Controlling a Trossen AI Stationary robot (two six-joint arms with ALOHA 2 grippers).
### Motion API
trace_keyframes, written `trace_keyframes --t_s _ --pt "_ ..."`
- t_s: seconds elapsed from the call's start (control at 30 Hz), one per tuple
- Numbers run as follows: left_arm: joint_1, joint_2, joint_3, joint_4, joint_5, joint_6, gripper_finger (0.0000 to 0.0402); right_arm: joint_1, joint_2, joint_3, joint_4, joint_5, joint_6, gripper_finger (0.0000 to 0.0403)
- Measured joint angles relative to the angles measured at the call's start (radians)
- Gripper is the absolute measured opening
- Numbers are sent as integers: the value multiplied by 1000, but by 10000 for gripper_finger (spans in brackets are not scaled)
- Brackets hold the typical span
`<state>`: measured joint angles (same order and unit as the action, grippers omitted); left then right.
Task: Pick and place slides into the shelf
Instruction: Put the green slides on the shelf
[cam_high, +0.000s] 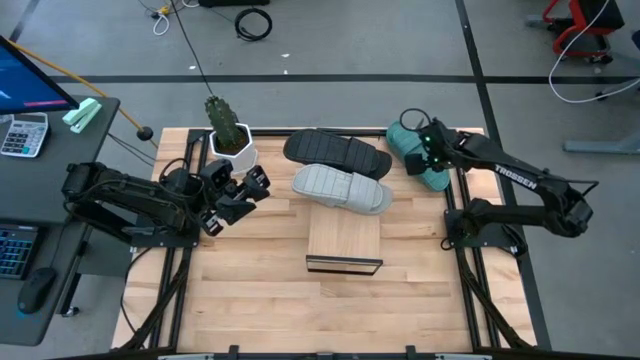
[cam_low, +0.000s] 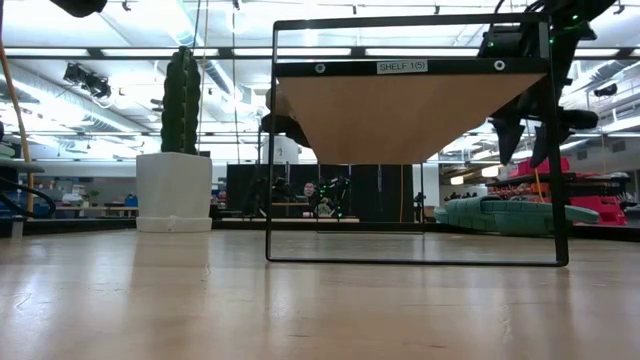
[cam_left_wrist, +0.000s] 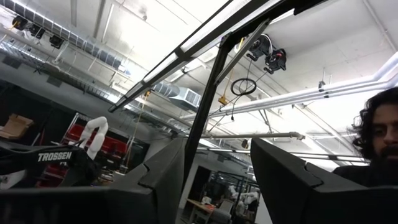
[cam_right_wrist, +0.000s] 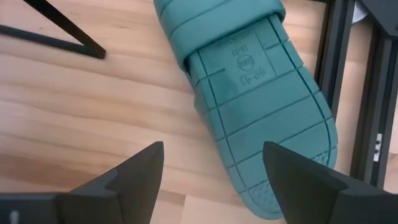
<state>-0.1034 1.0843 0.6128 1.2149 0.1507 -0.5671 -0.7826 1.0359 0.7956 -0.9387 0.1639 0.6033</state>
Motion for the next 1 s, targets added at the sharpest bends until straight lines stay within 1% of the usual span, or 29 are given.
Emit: trace_keyframes --t_s 0.27,0.47,0.73,1.0 --pt "0 0 0 0 0 3 193 1 94 0 -10 -24 32 280" --pt "0 0 0 0 0 3 192 0 169 0 -4 -12 44 280" --pt "0 0 0 0 0 4 192 0 212 0 2 51 -21 276" --pt "0 0 0 0 0 4 196 30 212 0 16 28 -121 270"
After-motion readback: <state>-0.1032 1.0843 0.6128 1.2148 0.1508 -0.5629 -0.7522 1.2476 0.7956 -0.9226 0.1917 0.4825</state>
